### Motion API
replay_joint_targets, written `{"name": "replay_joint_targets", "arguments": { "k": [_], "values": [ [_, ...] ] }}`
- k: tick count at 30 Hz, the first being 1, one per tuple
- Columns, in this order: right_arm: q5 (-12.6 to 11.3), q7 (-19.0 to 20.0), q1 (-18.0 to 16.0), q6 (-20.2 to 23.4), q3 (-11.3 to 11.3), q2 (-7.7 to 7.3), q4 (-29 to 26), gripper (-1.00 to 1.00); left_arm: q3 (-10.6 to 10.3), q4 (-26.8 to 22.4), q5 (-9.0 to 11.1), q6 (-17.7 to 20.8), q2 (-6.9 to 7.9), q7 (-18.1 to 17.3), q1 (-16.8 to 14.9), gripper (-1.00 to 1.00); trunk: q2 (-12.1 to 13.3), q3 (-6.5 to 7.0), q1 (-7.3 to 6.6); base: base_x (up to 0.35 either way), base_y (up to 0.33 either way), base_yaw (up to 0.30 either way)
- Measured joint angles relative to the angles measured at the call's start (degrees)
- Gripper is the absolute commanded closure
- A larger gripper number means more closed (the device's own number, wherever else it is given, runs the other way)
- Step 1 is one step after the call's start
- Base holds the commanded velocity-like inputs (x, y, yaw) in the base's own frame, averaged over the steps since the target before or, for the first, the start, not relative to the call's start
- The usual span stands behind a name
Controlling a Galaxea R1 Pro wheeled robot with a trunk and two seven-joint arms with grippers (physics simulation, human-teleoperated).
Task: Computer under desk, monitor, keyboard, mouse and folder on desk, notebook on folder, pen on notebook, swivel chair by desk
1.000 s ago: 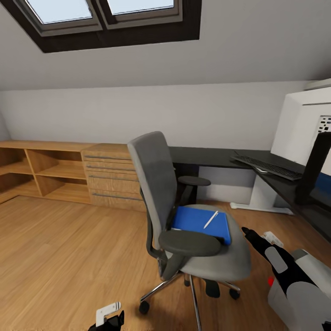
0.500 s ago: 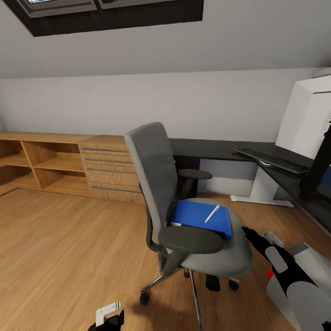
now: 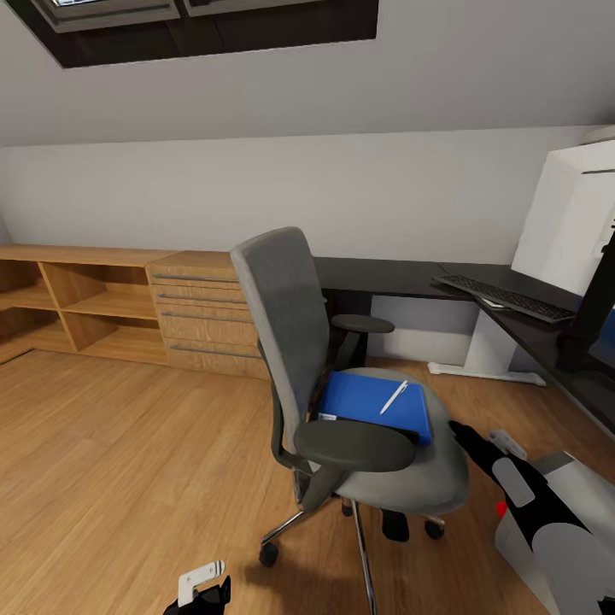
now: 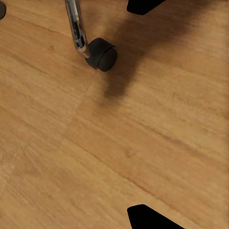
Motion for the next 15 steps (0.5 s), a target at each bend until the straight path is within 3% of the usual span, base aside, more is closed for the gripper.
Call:
{"name": "replay_joint_targets", "arguments": {
  "k": [8, 15],
  "values": [
    [-0.2, 5.9, 0.1, 0.0, 0.4, 0.05, 0.3, -1.00, 0.0, 0.0, 0.0, 0.0, -0.01, 0.0, 0.0, -1.00, 0.0, -0.01, 0.01, 0.000, 0.000, 0.000],
    [-0.3, 7.4, 0.1, 0.0, 0.4, 0.50, 0.4, -1.00, 0.0, 0.0, 0.0, -0.1, 0.00, 0.0, 0.0, -1.00, 0.0, -0.01, 0.01, 0.000, 0.000, 0.000]
  ]
}}
